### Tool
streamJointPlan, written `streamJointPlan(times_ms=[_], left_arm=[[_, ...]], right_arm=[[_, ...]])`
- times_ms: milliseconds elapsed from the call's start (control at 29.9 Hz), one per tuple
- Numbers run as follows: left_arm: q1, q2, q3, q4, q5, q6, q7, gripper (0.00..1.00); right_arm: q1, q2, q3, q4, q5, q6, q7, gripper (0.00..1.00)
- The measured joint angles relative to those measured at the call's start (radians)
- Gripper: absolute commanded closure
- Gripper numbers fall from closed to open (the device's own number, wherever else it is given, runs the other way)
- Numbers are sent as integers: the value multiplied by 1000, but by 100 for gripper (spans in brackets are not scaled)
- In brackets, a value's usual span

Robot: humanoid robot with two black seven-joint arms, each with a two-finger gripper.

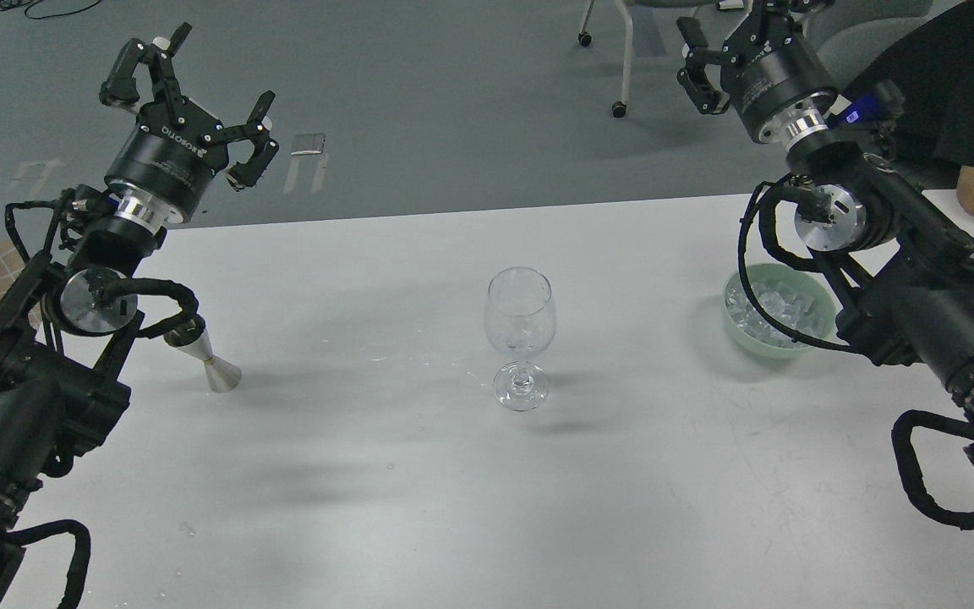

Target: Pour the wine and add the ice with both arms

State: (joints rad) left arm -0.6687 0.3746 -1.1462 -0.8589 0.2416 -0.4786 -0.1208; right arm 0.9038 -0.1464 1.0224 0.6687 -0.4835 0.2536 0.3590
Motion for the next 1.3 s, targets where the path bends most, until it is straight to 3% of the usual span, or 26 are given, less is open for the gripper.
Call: streamJointPlan(times_ms=[368,1037,1137,1304], left_arm=[[-3,20,14,-4,2,-4,45,2],[1,51,-2,-32,-13,12,28,1],[2,52,-2,-37,-15,7,45,2],[19,99,-3,-90,-77,3,127,4]], right_arm=[[0,-1,-4,0,-2,0,0,0],[1,5,-4,0,-3,7,1,0],[1,5,-4,0,-3,7,1,0],[-3,5,-4,0,-3,7,1,0]])
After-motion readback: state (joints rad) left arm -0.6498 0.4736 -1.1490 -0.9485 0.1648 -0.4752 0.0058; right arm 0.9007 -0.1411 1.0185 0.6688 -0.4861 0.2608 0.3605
